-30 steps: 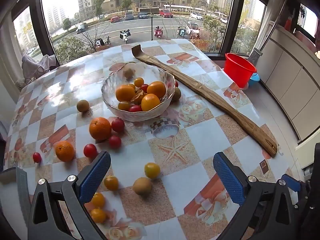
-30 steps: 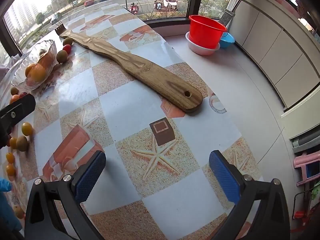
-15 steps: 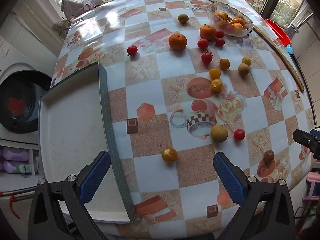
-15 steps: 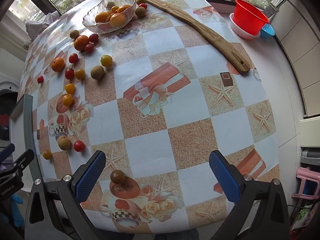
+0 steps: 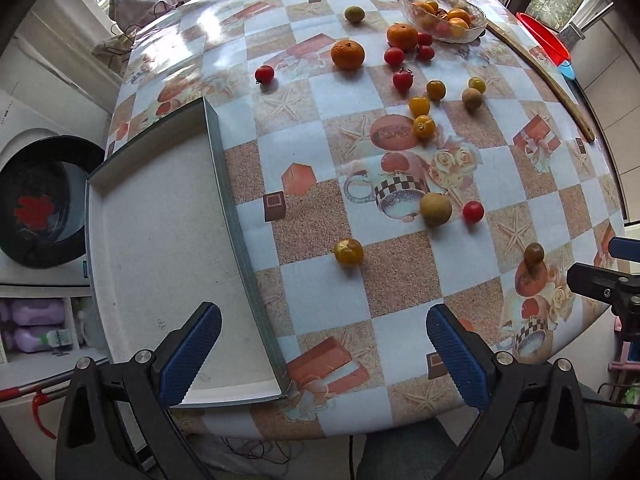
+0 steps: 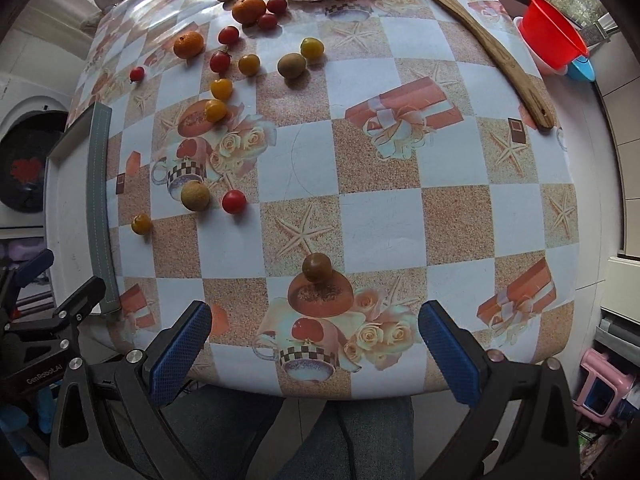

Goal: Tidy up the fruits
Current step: 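Approach the brown kiwi with the right tool and close on it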

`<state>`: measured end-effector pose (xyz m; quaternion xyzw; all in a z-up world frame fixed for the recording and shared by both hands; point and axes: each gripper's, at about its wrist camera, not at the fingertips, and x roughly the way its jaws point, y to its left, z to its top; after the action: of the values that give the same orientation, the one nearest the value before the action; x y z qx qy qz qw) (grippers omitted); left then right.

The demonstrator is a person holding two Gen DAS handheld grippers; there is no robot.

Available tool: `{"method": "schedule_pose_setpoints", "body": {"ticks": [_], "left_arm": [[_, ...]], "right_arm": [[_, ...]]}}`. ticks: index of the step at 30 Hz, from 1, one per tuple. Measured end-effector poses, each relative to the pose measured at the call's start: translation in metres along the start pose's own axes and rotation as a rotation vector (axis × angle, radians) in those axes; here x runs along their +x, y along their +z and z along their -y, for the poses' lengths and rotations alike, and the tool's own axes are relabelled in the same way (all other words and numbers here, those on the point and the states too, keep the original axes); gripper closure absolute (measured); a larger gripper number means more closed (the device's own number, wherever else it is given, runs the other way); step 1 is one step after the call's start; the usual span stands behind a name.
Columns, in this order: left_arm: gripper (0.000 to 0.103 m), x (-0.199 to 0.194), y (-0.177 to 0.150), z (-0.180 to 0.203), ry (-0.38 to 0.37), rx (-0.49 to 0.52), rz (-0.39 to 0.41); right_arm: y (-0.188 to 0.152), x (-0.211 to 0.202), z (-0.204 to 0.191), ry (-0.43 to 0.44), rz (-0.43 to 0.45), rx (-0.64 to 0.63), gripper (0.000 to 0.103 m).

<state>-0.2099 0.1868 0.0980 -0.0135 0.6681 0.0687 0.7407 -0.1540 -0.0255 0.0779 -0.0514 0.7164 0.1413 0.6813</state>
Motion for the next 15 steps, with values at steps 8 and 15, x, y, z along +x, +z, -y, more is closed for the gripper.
{"method": "schedule_pose_setpoints", "body": {"ticks": [8, 15], "left_arm": [[0.0, 0.0047, 0.0005, -0.0079, -0.024, -0.051, 0.005], [0.0, 0.0085, -0.0011, -0.0077, -0.016, -0.047, 0.002]], "right_arm": [[-0.0016, 0.0048, -0.0042, -0.024, -0.031, -0.017, 0.0], [-0.0013, 0.0052, 0.0007, -0.028, -0.036, 0.007, 0.0]]}}
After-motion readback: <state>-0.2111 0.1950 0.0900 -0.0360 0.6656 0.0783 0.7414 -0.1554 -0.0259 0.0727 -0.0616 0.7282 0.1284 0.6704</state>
